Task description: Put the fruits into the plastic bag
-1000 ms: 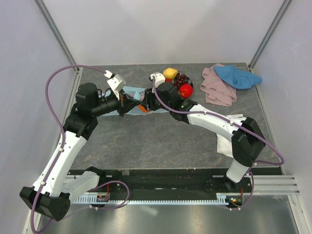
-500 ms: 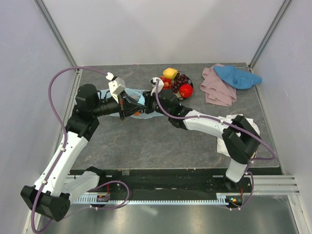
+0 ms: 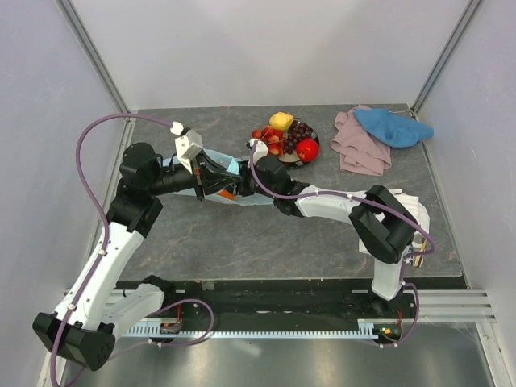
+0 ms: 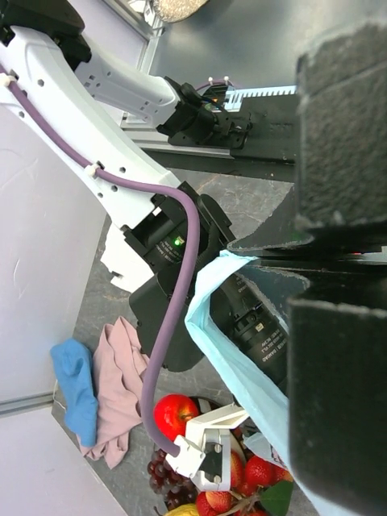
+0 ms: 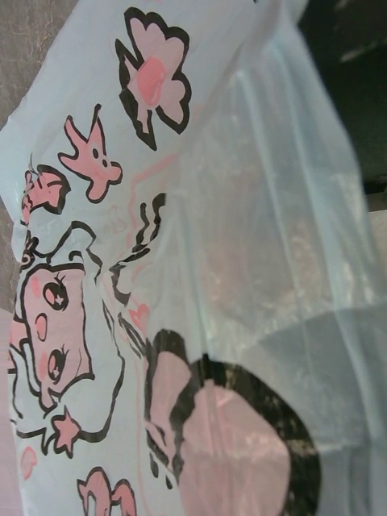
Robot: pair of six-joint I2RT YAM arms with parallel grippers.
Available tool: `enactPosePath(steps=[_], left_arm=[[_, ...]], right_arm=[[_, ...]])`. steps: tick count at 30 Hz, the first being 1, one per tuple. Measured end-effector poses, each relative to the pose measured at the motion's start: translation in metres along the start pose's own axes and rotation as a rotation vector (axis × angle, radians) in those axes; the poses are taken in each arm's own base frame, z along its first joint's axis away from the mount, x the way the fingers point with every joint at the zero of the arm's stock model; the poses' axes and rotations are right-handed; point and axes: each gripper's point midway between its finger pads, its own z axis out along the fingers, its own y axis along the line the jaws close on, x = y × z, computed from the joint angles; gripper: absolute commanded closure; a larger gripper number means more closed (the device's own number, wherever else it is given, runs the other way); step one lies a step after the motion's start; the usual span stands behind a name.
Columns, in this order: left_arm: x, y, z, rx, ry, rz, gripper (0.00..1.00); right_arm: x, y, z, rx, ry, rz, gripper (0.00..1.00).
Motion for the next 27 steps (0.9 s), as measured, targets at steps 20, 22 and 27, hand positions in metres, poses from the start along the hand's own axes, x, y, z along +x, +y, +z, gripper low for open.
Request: enactPosePath(steps=[20, 22, 27], left_arm=[[0.000, -0.001, 0.000, 0.005, 0.001, -0.002, 0.98], [0.000, -0.001, 0.000, 0.004, 0.001, -0.002, 0.98], [0.001, 0.016, -0.001, -0.098, 0.001, -0.014, 0.98]], right_arm=[[-0.002, 0.004, 0.003, -0.029, -0.022, -0.004, 0.28], [-0.001, 0.004, 0.003, -0.033, -0.019, -0.004, 0.28], [0.011, -0.002, -0.010, -0.040, -0.011, -0.005, 0.28]])
